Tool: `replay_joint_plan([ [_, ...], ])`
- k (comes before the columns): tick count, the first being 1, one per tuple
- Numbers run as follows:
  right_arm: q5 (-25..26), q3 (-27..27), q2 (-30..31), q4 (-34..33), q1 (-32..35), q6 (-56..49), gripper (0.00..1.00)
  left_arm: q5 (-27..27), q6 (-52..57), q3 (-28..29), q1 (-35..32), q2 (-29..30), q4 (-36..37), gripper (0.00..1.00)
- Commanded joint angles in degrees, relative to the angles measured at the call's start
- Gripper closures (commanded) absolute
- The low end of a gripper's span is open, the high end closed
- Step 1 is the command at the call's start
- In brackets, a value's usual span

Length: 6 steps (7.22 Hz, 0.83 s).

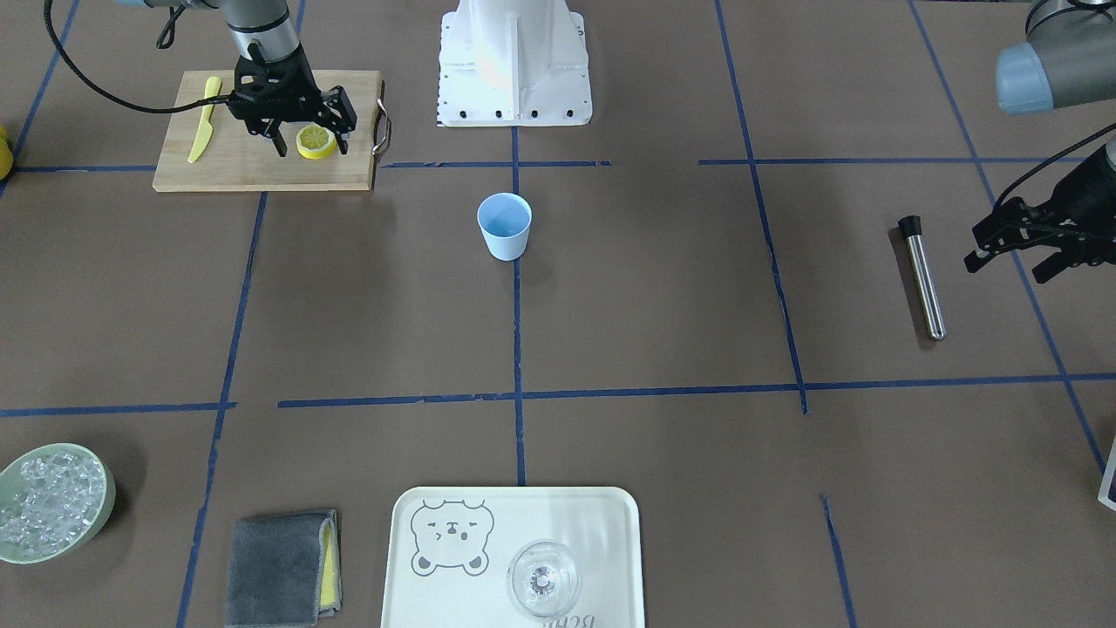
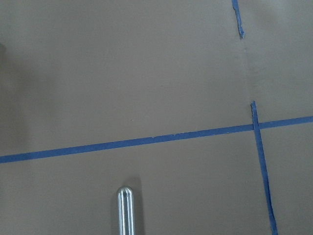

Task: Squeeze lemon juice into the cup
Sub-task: 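Move the right gripper over the lemon slice on the wooden cutting board, then lower the right gripper and grasp the yellow lemon slice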

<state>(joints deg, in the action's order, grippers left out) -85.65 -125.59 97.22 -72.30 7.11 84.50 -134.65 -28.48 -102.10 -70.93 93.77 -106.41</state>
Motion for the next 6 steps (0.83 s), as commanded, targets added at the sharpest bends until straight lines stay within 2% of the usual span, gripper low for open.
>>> replay_joint_plan([
  [1,-0.1,0.4,0.1,0.0,-2.0,0.1,0.0,0.0,0.0,0.1,0.1,0.0,0.0,0.0],
  [6,-0.7,1.6,0.3,-1.4,-3.7,0.4,0.0,0.0,0.1,0.1,0.0,0.1,0.0,0.0],
])
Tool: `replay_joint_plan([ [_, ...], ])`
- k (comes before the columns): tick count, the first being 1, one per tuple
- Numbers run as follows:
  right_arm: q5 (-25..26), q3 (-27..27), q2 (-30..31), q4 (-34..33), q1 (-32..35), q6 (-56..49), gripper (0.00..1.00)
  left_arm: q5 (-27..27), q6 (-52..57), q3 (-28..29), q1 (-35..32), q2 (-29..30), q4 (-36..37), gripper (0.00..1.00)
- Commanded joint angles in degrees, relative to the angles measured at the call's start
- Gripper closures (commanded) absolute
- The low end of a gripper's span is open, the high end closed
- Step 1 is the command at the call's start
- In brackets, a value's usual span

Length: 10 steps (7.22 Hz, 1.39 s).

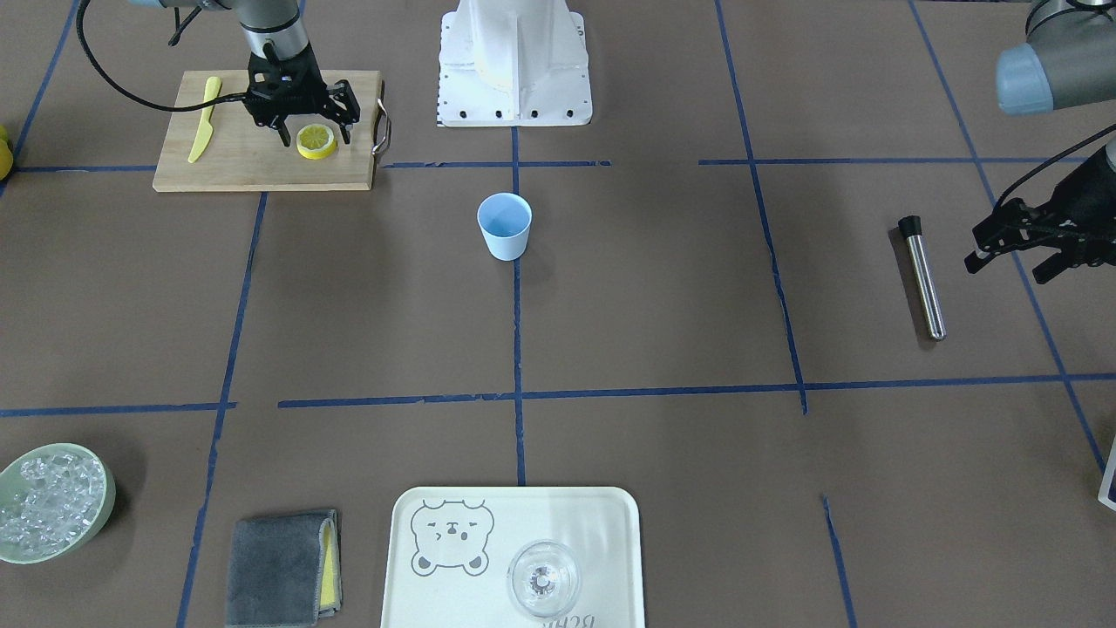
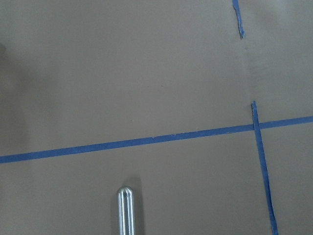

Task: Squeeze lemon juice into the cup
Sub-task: 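Lower the right gripper and grasp the yellow lemon slice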

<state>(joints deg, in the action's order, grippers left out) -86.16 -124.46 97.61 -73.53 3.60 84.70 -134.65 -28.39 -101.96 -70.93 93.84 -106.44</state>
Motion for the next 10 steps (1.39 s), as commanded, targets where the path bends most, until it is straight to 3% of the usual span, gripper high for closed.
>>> replay_joint_plan([
  [1,-0.8,0.7,-0.1,-0.1,-0.3,0.7,0.0,0.0,0.0,0.0,0.0,0.1,0.0,0.0],
  [3,-1.0,0.7,-0.1,-0.1,-0.5,0.7,0.01,0.0,0.0,0.1,0.1,0.2,0.0,0.0],
  [5,-1.5,0.5,0.0,-0.1,-0.3,0.6,0.17,0.1,0.0,0.2,0.1,0.3,0.0,0.0],
  [10,-1.3,0.0,0.1,0.0,-0.1,0.7,0.27,0.1,0.0,0.7,0.1,0.6,0.0,0.0],
])
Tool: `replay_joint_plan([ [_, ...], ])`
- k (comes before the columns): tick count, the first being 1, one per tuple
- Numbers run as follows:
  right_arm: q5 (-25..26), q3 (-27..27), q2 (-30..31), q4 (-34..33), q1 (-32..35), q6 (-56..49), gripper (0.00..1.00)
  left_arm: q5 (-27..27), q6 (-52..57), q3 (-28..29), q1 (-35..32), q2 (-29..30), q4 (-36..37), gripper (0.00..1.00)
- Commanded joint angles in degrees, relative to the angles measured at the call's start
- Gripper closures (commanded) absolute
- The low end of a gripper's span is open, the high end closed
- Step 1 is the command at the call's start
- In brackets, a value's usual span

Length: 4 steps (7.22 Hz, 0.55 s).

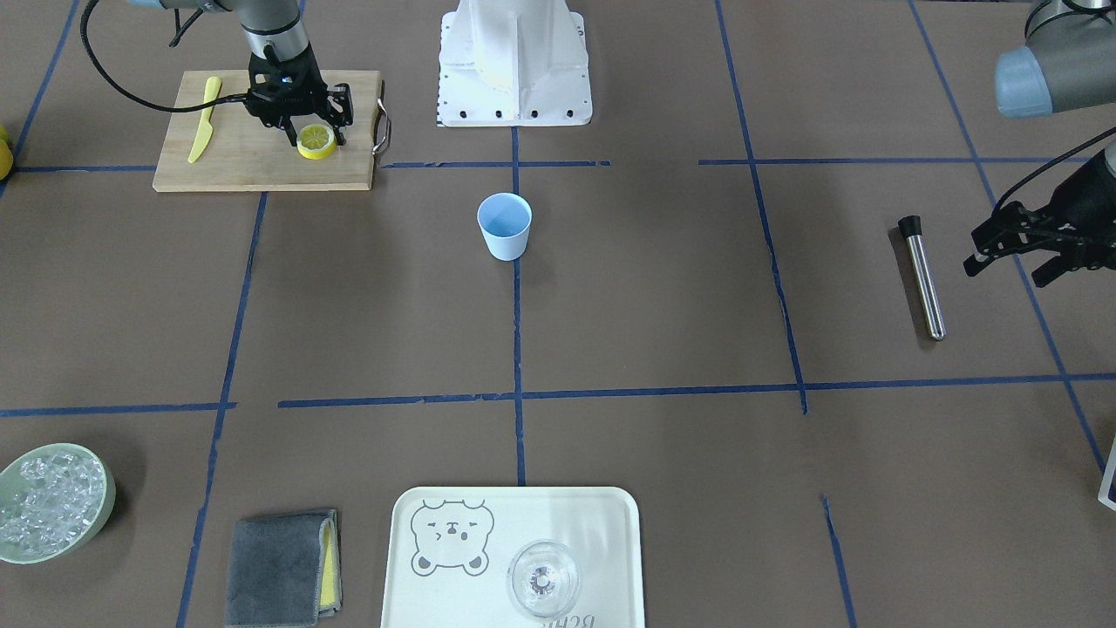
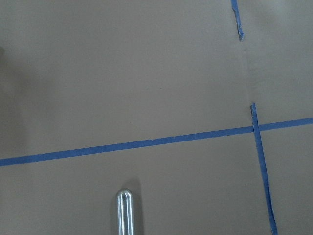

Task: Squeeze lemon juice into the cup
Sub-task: 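Lower the right gripper and grasp the yellow lemon slice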

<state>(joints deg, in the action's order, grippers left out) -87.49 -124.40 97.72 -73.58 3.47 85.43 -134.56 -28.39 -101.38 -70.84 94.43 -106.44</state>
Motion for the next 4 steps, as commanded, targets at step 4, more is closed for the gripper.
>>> replay_joint_plan([
  [4,0.1,-1.2,0.3,-0.1,0.2,0.0,0.49,0.0,0.0,-0.2,0.0,0.1,0.0,0.0],
])
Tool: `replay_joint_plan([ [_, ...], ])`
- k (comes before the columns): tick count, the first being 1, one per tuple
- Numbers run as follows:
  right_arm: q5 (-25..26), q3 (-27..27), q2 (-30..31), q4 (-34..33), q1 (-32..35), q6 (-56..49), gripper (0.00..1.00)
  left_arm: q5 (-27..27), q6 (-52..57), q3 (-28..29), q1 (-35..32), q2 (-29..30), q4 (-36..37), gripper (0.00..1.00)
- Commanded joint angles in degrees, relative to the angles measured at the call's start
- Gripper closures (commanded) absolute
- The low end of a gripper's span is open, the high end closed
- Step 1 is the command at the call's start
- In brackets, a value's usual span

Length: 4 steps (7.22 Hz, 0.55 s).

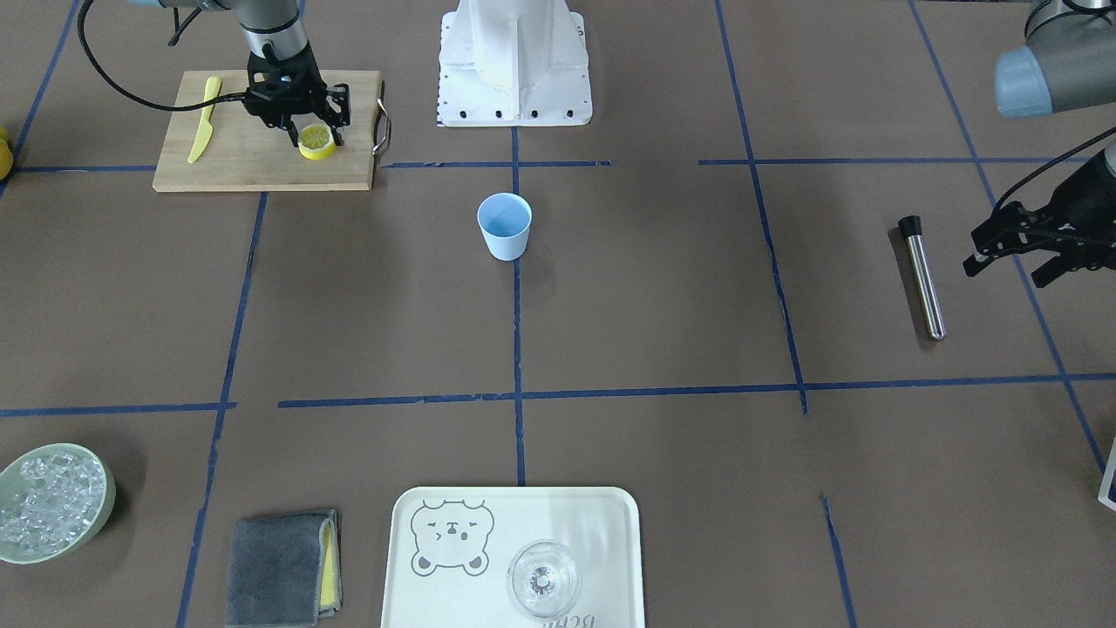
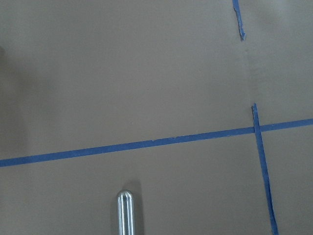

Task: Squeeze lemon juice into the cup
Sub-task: 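Lower the right gripper and grasp the yellow lemon slice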

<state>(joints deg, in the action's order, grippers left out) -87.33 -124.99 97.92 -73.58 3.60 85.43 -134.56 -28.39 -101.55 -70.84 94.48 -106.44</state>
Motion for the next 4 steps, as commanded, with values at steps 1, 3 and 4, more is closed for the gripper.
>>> replay_joint_plan([
  [1,0.0,-1.8,1.0,-0.1,0.1,0.0,0.53,0.0,0.0,-0.1,0.0,0.0,0.0,0.0],
  [3,0.0,-4.4,2.8,-0.1,0.2,0.0,0.56,0.0,0.0,0.0,0.0,0.0,0.0,0.0],
  [4,0.0,-4.6,2.8,-0.1,0.9,0.0,0.57,0.0,0.0,0.0,0.0,0.0,0.0,0.0],
])
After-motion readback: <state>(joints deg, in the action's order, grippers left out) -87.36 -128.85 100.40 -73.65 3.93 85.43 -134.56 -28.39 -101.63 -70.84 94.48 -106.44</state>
